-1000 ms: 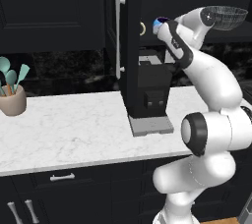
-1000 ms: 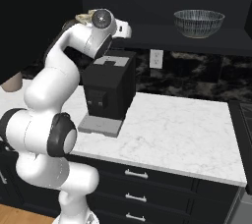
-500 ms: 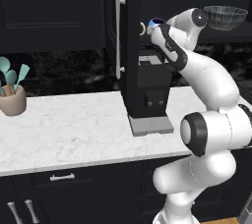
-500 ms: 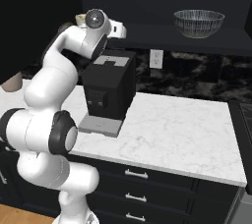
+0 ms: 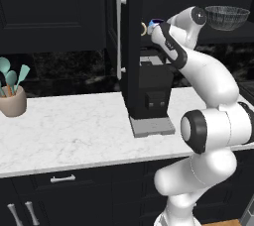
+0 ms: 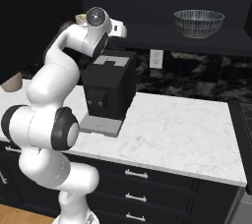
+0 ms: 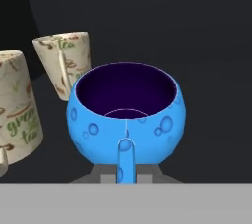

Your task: Gather all objects into one cabinet and sort the glasses and bowls to opposite sides.

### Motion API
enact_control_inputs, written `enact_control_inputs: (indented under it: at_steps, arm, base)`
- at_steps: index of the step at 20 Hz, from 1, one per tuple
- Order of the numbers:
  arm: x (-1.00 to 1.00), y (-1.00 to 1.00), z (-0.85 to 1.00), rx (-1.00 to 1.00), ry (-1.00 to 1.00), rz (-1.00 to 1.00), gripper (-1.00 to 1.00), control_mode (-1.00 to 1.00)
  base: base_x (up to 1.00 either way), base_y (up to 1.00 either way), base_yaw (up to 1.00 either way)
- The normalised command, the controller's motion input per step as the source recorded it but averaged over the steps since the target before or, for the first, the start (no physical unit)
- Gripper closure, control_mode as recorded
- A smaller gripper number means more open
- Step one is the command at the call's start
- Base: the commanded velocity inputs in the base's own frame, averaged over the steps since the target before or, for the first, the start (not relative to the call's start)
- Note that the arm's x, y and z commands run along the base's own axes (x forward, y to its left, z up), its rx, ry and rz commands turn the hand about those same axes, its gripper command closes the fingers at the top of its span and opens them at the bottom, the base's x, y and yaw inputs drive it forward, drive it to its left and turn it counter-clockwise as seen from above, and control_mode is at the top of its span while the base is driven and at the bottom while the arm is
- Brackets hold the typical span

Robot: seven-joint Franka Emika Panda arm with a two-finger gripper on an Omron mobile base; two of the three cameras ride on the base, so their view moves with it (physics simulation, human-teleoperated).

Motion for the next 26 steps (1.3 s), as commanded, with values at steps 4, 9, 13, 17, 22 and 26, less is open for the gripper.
enact_control_inputs:
  at_steps: [4, 9, 13, 17, 22, 26]
  arm:
    - [0.06, 0.0, 0.0, 0.0, 0.03, 0.0, 1.0, -1.0]
    - [0.11, 0.1, 0.0, 0.0, 0.02, 0.01, -1.0, -1.0]
    - [0.26, 0.15, 0.0, 0.0, 0.01, 0.02, -1.0, -1.0]
    - [0.12, 0.01, 0.0, 0.0, 0.0, 0.03, -1.0, -1.0]
    - [-0.12, -0.1, 0.01, 0.0, 0.0, 0.01, -1.0, -1.0]
    - [-0.41, -0.26, 0.0, -0.01, 0.0, 0.0, -1.0, -1.0]
  base:
    - [0.0, 0.0, 0.0]
    - [0.0, 0.0, 0.0]
    - [0.0, 0.0, 0.0]
    - [0.0, 0.0, 0.0]
    - [0.0, 0.0, 0.0]
    - [0.0, 0.0, 0.0]
